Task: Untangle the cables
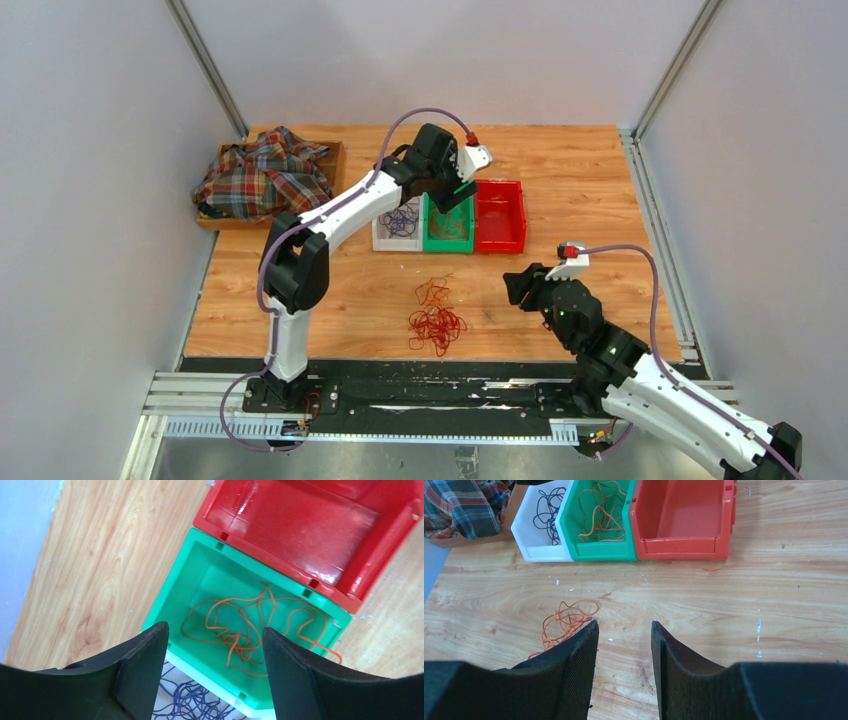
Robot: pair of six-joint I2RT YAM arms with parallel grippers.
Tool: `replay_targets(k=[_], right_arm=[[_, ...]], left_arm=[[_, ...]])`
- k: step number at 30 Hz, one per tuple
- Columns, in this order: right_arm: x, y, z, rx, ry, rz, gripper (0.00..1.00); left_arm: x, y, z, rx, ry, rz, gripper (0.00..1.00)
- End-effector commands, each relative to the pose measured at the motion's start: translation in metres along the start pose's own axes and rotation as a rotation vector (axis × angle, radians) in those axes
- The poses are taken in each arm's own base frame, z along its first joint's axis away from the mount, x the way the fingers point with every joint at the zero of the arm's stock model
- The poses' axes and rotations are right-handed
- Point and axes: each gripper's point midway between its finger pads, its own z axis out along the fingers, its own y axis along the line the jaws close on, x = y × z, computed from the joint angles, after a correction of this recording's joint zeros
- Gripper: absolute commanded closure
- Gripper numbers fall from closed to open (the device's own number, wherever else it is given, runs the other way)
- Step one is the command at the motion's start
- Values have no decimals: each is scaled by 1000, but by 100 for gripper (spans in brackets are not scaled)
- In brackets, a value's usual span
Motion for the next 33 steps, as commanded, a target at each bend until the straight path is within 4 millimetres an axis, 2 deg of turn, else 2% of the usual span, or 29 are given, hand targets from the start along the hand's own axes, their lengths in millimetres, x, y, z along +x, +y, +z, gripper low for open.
replay_targets(k=[1, 3, 6, 11, 13, 16, 19, 25, 33], right_arm=[[-16, 9, -2, -21, -20, 24, 56], [-15, 9, -1, -22, -15, 23, 56], [-13, 9, 0, -19, -4, 17, 55], [-12, 9, 2, -14, 5, 13, 54], [-11, 9, 2, -11, 6, 13, 54], [-10, 9, 2, -10, 8, 16, 55], [-9, 8, 3, -9, 9, 16, 55], [-10, 7, 2, -6, 3, 16, 55], [-8, 6, 3, -7, 9, 18, 56]], left_arm=[[-23, -11, -29, 100, -54, 12, 26], [-20, -31, -34, 205, -49, 15, 26], [-6, -62, -38, 346, -30, 8, 26], [23, -81, -22, 380, 41, 32, 28], [26, -76, -12, 326, 49, 28, 31], [19, -58, 4, 222, 15, 17, 38], [18, -53, 15, 187, 3, 17, 42], [34, -43, 36, 120, 38, 52, 46], [54, -24, 56, -8, 74, 66, 46]])
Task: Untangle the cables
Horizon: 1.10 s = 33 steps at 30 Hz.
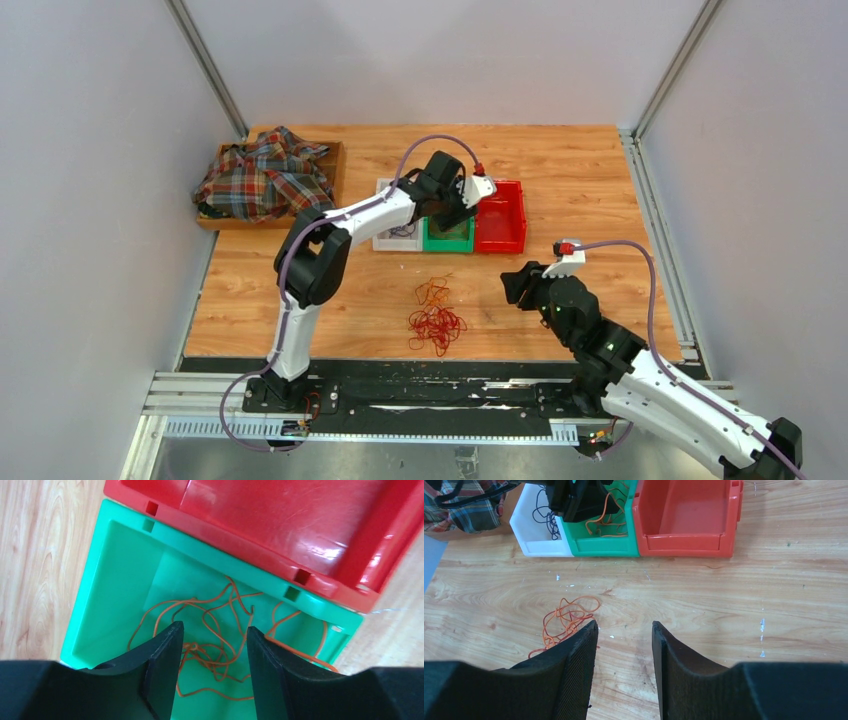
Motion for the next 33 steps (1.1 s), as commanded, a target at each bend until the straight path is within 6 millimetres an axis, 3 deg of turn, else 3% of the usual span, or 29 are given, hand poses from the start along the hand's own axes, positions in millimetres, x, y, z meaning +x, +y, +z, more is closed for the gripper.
replay_targets(k=[1, 4, 8, 13, 17, 21, 27, 30, 33], right_arm=[[-11, 3, -1, -4, -26, 28, 56], [-14, 5, -2, -15, -27, 25, 56], [-16, 8, -2, -24, -27, 17, 54], [-16, 18, 1, -53, 4, -4, 45], [-11, 26, 6, -80, 43, -25, 38], [-4, 30, 10, -91, 80, -32, 33], [-2, 32, 9, -99, 91, -31, 33], [2, 30, 9, -98, 102, -33, 33], [5, 27, 8, -89, 111, -24, 35]], left_arm=[[6, 22, 12, -125, 12, 11, 46], [-6, 30, 1, -133, -8, -7, 46], [-37, 43, -29, -145, -49, -2, 40], [-73, 59, -73, -163, -120, -21, 24], [-83, 62, -102, -152, -174, -55, 10], [-78, 45, -134, -102, -166, -51, 4], [-36, -21, -176, 75, -131, -87, 3], [-7, -47, -182, 112, -100, -148, 3], [23, -70, -174, 171, -44, -199, 1]])
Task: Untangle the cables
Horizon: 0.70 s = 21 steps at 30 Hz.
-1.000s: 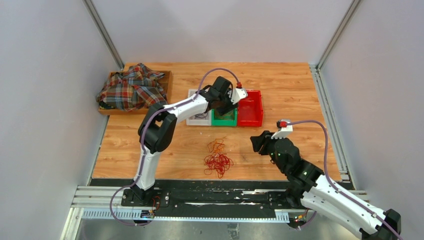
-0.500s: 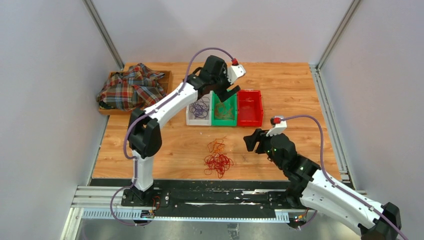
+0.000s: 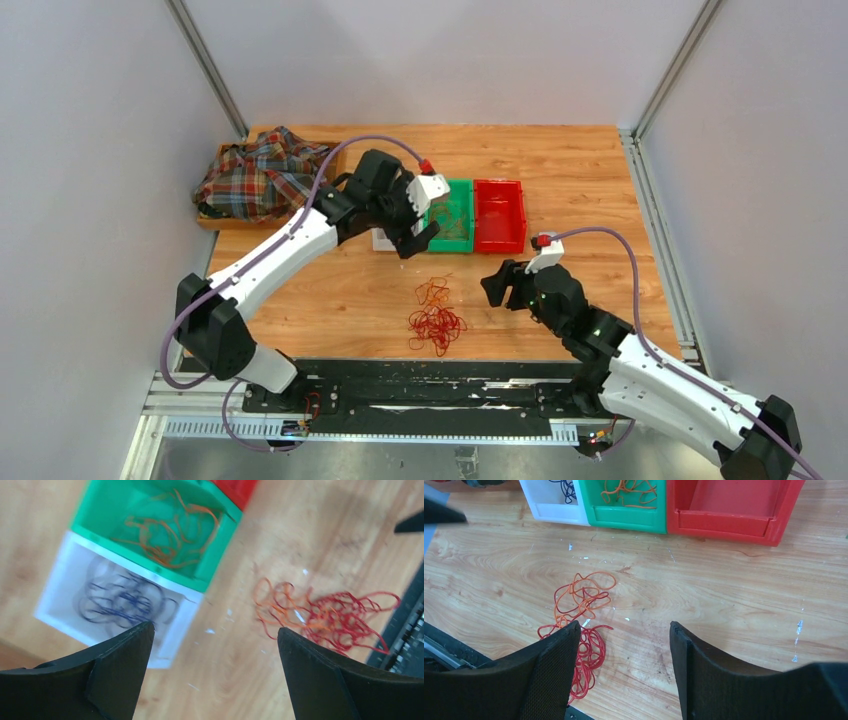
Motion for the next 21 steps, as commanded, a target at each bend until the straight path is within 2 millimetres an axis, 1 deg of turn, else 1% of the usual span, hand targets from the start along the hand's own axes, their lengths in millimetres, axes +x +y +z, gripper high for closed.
replay_targets(k=[1, 4, 7, 9, 12, 15, 21], right_arm=[[-13, 3, -4, -9, -26, 23, 35], [-12, 2, -5, -1, -24, 34, 37], [-13, -1, -7, 10, -31, 50, 38], [-14, -1, -8, 14, -37, 59, 40], [-15, -3, -9, 20, -41, 65, 42], [-16, -3, -10, 20, -42, 66, 44], [-19, -4, -12, 32, -45, 58, 47]], left_arm=[[50, -39, 11, 126, 102, -130, 1], [71, -58, 23, 176, 147, -196, 2], [80, -71, 40, 177, 163, -238, 3], [82, -78, 51, 166, 161, -256, 3], [80, -80, 65, 140, 140, -287, 4], [82, -80, 78, 131, 140, -326, 6], [96, -80, 94, 114, 179, -383, 19]])
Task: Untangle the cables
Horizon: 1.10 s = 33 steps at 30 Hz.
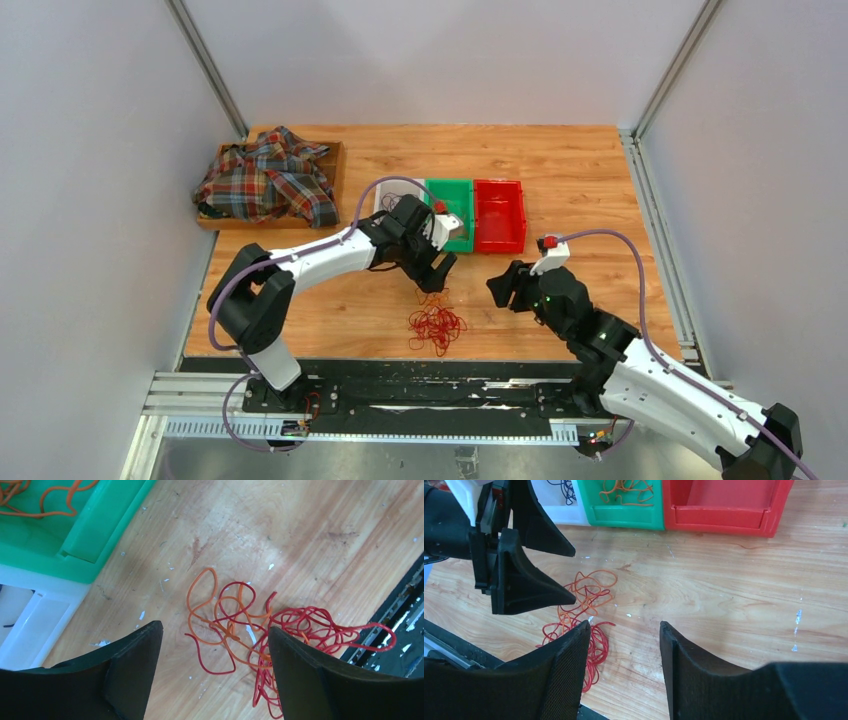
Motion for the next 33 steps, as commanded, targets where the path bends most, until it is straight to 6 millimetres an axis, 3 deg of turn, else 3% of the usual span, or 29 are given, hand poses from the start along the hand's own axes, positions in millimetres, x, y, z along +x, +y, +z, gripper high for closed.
replay_targets(k=[1, 11, 16, 22, 25, 28, 29, 33], right_arm=[[-18, -3, -4, 32, -37, 14, 48], [-18, -6, -5, 55, -35, 9, 53], [-19, -5, -4, 57, -30, 2, 53], [-19, -5, -4, 52, -31, 1, 53], [-21, -4, -5, 48, -36, 0, 54], [-23, -3, -6, 47, -43, -1, 56], [-24, -3, -5, 48, -46, -3, 56], [-31, 5, -3, 12, -71, -2, 52]], left_arm=[[-7, 6, 13, -26, -34, -52, 22], [-1, -18, 9, 104, 1, -70, 63], [7, -18, 2, 92, 29, -52, 56], [12, -8, 11, 54, 49, -56, 50], [9, -8, 15, 63, 62, -56, 66], [-4, -11, 3, 73, 48, -18, 94], [-10, -13, -4, 78, 39, 3, 99], [-37, -30, -43, 132, -2, 83, 99]])
